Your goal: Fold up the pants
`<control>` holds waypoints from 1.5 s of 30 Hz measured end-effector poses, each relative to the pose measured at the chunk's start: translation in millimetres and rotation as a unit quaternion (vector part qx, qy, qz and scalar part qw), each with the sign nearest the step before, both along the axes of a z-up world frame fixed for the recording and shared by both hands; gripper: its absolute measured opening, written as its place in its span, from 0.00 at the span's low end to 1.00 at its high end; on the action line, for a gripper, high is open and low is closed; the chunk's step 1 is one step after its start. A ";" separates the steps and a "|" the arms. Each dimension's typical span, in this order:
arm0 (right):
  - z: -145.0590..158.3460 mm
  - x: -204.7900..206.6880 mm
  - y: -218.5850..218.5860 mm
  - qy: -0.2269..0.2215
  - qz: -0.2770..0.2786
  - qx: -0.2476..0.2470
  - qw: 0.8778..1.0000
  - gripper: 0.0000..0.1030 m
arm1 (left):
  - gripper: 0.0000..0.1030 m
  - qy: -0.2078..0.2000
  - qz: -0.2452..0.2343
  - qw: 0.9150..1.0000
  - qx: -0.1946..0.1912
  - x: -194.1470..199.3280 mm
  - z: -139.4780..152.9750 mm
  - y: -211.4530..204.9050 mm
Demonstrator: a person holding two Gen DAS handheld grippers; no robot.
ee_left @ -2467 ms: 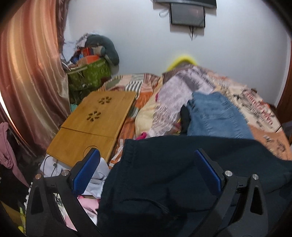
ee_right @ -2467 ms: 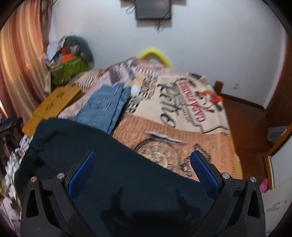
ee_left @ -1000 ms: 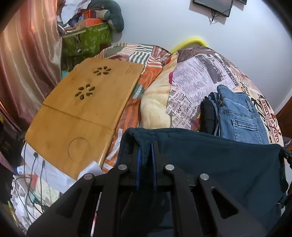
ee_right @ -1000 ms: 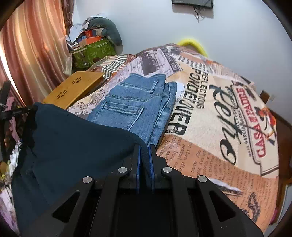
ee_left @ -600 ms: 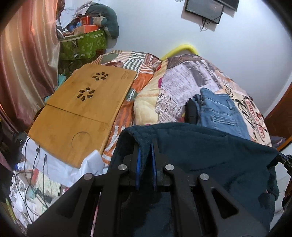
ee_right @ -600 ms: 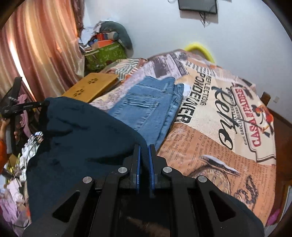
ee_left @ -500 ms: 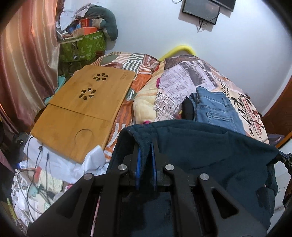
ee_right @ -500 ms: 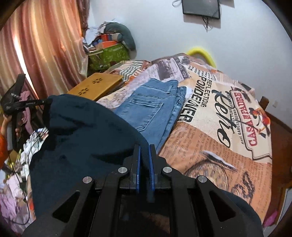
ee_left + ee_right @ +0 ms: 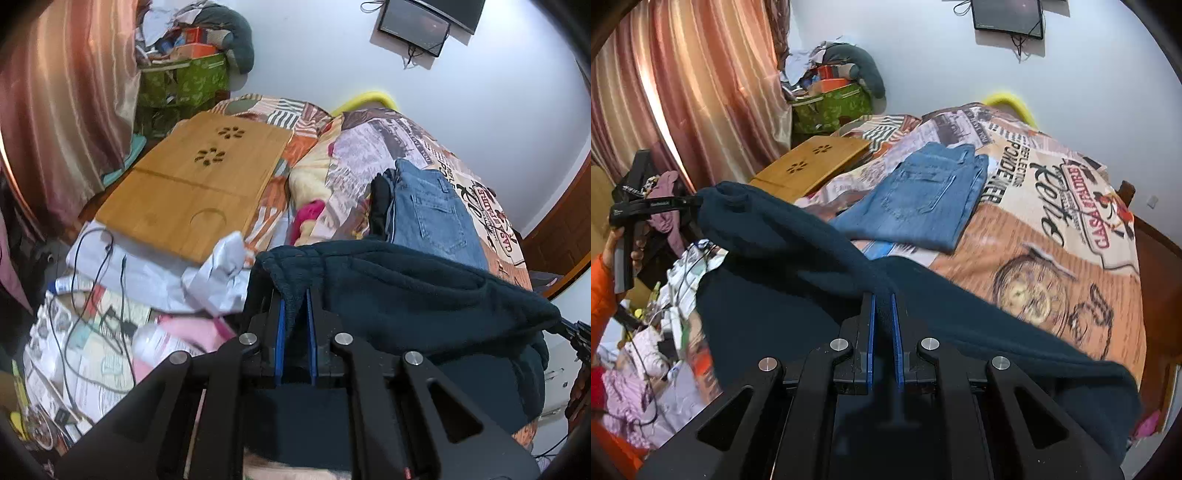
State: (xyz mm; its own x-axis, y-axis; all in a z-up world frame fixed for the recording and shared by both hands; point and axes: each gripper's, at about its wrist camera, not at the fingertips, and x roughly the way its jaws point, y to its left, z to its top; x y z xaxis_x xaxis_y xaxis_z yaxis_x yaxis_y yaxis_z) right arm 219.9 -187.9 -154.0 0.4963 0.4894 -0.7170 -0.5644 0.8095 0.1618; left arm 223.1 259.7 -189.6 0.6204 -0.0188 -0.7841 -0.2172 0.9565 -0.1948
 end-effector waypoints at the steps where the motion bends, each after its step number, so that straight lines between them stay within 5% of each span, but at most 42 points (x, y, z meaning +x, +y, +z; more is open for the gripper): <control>1: -1.4 -5.1 -0.2 0.003 0.001 0.001 1.000 0.07 | 0.10 0.002 0.002 1.000 0.000 -4.6 -1.9 1.4; 10: -19.8 -41.8 -2.0 0.034 0.004 0.012 0.999 0.08 | 0.10 0.007 0.006 1.000 0.014 -37.5 -20.1 -2.0; 21: -50.1 -59.4 -2.0 0.092 -0.007 0.010 0.996 0.12 | 0.12 0.068 0.015 0.997 0.022 -60.0 -60.1 -5.4; 29: -33.1 -66.4 -17.8 0.054 -0.040 0.004 0.998 0.38 | 0.16 0.029 0.000 0.997 0.065 -62.8 -15.9 -34.7; 38: -10.5 -54.2 -86.5 0.014 -0.129 0.022 0.991 0.42 | 0.49 -0.032 -0.058 0.994 0.089 -19.8 32.2 -122.9; 45: -4.9 -41.7 -169.0 0.007 -0.220 0.030 0.975 0.43 | 0.55 -0.038 -0.117 0.991 0.060 36.0 33.8 -206.7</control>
State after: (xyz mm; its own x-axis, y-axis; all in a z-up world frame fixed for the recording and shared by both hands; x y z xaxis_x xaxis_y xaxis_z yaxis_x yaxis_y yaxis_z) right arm 178.2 -357.0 -158.9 0.6588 0.2726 -0.7012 -0.1617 0.9616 0.2219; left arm 259.1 52.9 -155.8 0.6670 -0.0780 -0.7410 0.0238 0.9962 -0.0835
